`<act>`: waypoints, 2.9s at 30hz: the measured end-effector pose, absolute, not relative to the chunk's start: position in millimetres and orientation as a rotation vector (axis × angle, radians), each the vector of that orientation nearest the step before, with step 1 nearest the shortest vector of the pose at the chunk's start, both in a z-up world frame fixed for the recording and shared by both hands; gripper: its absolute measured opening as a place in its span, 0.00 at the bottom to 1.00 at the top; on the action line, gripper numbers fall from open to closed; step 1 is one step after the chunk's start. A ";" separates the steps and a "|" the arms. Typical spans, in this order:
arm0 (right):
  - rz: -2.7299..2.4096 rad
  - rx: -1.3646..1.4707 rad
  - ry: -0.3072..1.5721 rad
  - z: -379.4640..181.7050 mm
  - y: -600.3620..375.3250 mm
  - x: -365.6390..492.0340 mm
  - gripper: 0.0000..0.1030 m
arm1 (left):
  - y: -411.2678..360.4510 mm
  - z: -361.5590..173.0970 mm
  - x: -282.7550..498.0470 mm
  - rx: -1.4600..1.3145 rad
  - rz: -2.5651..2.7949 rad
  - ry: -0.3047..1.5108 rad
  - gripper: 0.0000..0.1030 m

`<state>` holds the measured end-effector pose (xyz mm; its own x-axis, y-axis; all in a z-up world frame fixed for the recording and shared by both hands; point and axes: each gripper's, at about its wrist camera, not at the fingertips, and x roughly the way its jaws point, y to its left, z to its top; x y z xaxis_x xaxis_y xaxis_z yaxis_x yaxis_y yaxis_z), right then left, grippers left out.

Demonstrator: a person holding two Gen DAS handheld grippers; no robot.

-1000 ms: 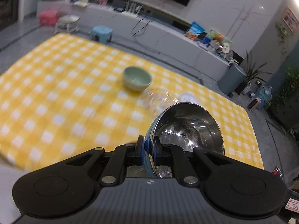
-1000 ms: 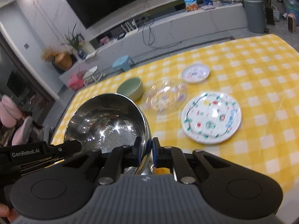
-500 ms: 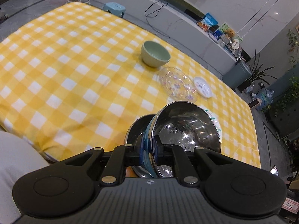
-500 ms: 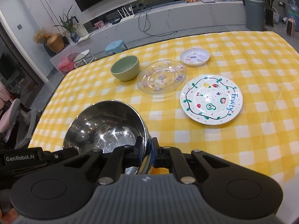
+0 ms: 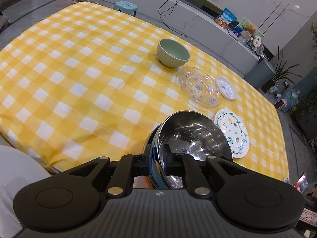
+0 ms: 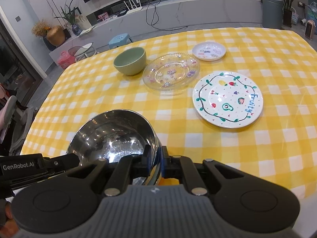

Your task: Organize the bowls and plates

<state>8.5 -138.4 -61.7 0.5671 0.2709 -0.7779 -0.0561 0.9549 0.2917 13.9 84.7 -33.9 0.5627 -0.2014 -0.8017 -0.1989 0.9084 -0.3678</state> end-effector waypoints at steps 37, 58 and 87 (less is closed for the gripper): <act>0.236 0.170 0.810 -19.1 -132.5 19.5 0.47 | 89.2 21.8 36.0 -0.364 -0.087 0.841 0.31; 0.215 0.110 0.826 -8.6 -114.1 174.5 0.60 | 97.1 12.8 175.3 -0.270 -0.133 0.837 0.64; 0.207 0.132 1.032 -97.2 -76.9 304.0 0.34 | 117.0 -90.0 288.0 -0.358 -0.094 1.042 0.29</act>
<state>304.0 -76.9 -97.2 0.4958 0.2325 -0.8367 -0.1084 0.9725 0.2060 288.0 117.0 -90.0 0.5061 -0.2443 -0.8271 -0.0920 0.9382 -0.3335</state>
